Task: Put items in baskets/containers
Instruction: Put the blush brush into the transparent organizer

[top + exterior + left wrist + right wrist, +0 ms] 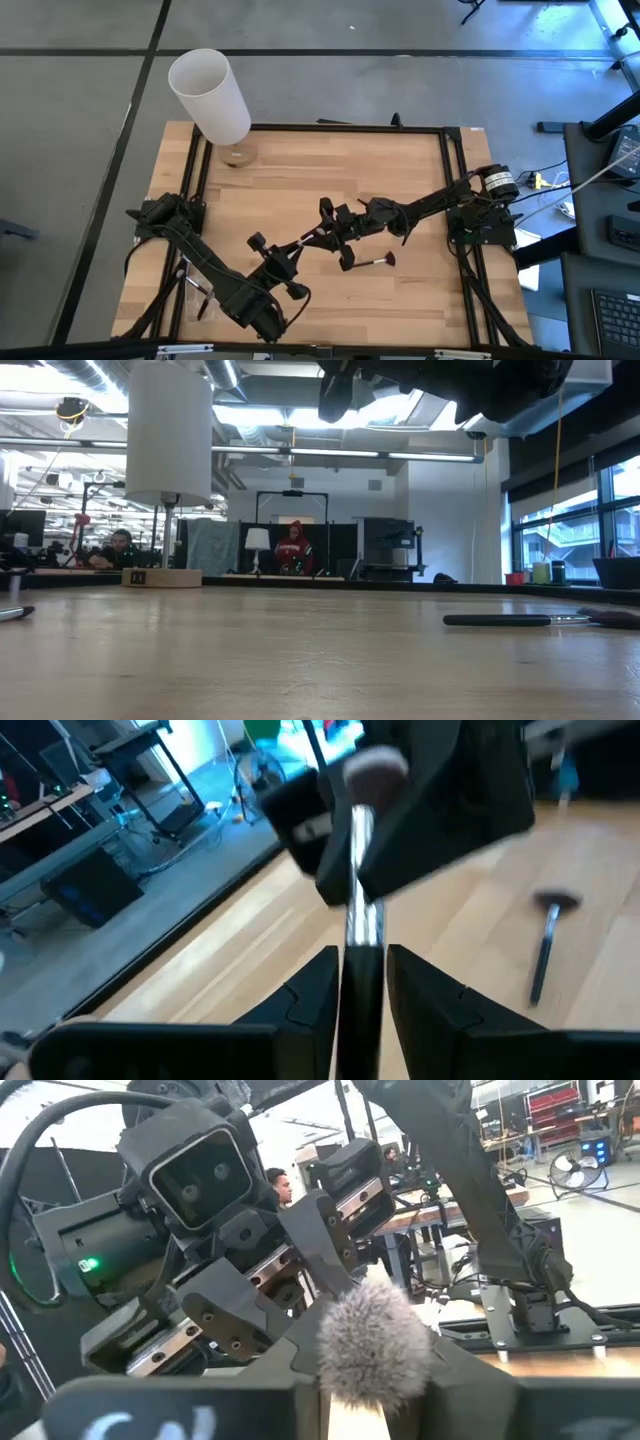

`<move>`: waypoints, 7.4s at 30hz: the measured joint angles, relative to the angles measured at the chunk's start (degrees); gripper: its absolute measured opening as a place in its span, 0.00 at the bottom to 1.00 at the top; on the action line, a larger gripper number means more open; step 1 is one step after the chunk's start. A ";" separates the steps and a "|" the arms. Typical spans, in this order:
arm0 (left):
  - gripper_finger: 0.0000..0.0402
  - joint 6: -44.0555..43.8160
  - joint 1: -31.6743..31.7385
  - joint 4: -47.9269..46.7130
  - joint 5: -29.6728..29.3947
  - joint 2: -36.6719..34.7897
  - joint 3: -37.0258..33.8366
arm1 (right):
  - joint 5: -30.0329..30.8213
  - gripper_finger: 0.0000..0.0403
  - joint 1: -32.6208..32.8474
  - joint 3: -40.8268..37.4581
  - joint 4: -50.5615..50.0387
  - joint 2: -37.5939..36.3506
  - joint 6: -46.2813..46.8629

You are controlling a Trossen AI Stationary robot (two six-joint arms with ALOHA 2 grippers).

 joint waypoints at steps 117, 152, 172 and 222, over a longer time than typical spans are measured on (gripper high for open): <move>0.49 20.30 1.77 1.37 28.96 -22.10 -10.65 | 19.34 0.13 10.55 3.32 -56.68 -15.99 -25.52; 0.48 61.81 27.89 81.32 78.47 -15.44 -35.69 | 8.52 0.13 9.49 0.94 -54.23 -17.84 -26.29; 0.13 55.93 26.47 74.41 72.29 -15.76 -35.50 | 12.23 0.26 8.92 1.01 -54.92 -17.81 -19.89; 0.14 -43.99 -30.15 -1.56 39.87 -17.73 -35.63 | 34.56 0.47 9.01 1.01 -56.43 -21.66 -9.72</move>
